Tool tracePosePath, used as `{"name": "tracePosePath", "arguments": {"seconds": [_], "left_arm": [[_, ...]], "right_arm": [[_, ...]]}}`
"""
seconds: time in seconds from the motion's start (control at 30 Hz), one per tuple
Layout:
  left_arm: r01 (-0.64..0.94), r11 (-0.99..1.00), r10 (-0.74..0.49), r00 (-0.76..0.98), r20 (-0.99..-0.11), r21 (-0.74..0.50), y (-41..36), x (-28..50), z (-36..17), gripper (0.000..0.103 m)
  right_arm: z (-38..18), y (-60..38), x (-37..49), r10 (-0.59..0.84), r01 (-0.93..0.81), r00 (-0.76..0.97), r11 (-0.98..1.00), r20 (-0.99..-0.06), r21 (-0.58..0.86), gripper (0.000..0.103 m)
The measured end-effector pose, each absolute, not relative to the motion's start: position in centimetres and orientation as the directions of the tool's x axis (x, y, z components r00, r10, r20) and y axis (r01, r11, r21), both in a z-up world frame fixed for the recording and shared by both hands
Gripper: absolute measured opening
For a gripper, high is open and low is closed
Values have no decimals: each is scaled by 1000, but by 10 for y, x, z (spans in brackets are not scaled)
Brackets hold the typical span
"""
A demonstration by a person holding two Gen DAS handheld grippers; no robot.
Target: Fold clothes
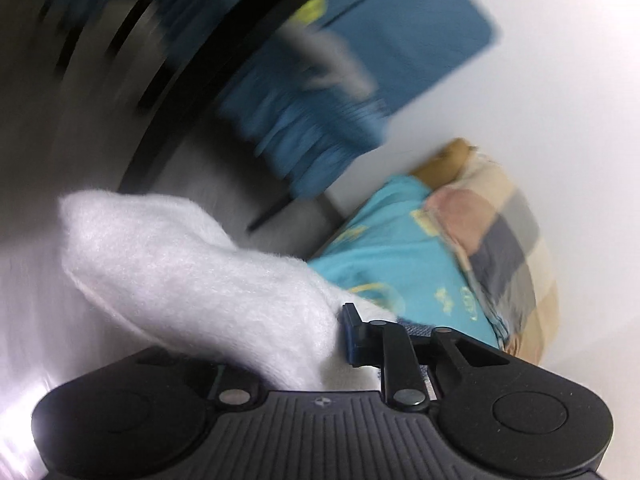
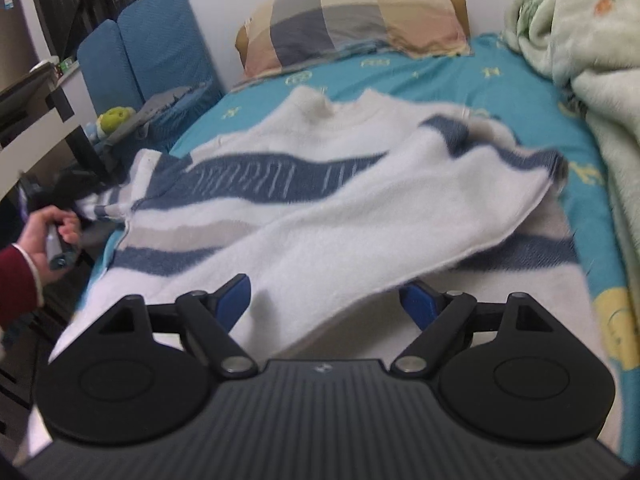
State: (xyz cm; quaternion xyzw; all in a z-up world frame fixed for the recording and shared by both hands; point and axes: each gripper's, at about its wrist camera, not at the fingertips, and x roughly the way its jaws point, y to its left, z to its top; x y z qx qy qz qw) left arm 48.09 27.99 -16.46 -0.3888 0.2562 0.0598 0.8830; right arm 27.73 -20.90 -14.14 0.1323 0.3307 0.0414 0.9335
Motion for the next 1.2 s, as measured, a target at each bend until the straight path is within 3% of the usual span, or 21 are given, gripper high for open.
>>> {"name": "tracePosePath", "arguments": {"seconds": [0.23, 0.4, 0.6, 0.73, 0.87, 1.2], "left_arm": [[-10, 955, -107, 920, -377, -296, 181, 448, -37, 10], [164, 983, -181, 923, -339, -79, 87, 405, -1, 11], [344, 928, -269, 884, -383, 142, -24, 333, -36, 18], [435, 855, -261, 830, -493, 281, -86, 292, -90, 36], [489, 812, -250, 785, -567, 319, -116, 268, -130, 42], [495, 802, -274, 803, -530, 335, -100, 268, -144, 49]], "right_arm": [[-131, -236, 268, 103, 83, 783, 960, -613, 266, 83], [-113, -257, 254, 95, 110, 820, 942, -564, 318, 83], [-100, -276, 240, 105, 112, 844, 924, -525, 365, 83], [-97, -292, 237, 128, 112, 854, 901, -504, 420, 83], [-98, -304, 237, 197, 82, 860, 857, -470, 509, 83], [-140, -309, 302, 356, 86, 826, 685, -436, 723, 85]]}}
